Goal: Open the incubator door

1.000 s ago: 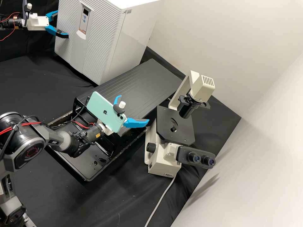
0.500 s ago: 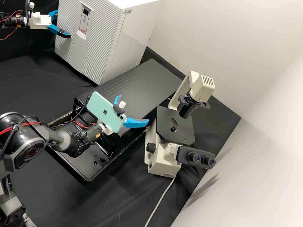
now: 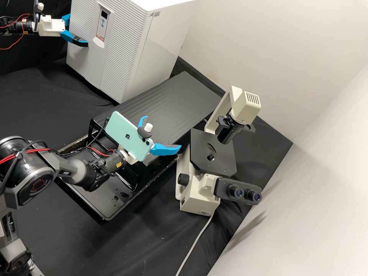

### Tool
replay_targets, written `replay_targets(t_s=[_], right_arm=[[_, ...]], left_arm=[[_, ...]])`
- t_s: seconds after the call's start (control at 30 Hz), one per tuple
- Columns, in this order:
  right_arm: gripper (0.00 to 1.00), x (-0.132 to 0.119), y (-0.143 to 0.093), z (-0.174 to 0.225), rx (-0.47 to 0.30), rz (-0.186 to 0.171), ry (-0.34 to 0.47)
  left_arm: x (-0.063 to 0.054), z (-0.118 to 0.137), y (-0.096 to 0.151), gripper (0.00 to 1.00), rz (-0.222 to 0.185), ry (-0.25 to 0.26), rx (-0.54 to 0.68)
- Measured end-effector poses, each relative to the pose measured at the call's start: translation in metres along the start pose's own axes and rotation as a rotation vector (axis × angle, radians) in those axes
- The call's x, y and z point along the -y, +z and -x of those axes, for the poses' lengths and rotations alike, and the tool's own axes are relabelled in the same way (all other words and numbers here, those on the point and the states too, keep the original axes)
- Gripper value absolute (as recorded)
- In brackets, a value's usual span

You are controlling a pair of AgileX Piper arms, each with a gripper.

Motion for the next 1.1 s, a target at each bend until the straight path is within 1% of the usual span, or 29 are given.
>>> replay_targets(t_s=[0.13, 0.4, 0.6, 0.83, 1.1], right_arm=[[1.0, 0.0, 0.0, 0.0, 0.0, 0.0, 0.0], [1.0, 0.0, 0.0, 0.0, 0.0, 0.0, 0.0], [1.0, 0.0, 0.0, 0.0, 0.0, 0.0, 0.0], [1.0, 0.0, 0.0, 0.0, 0.0, 0.0, 0.0], [1.0, 0.0, 0.0, 0.0, 0.0, 0.0, 0.0]], left_arm=[[0.001, 0.0, 0.0, 0.0, 0.012, 0.0, -0.002], [0.008, 0.001, 0.002, 0.0, 0.049, 0.003, -0.013], [0.009, 0.001, 0.002, 0.0, 0.053, 0.002, -0.014], [0.013, 0.002, 0.004, 0.0, 0.075, 0.006, -0.018], [0.01, 0.004, 0.007, 0.0, 0.084, -0.001, -0.026]])
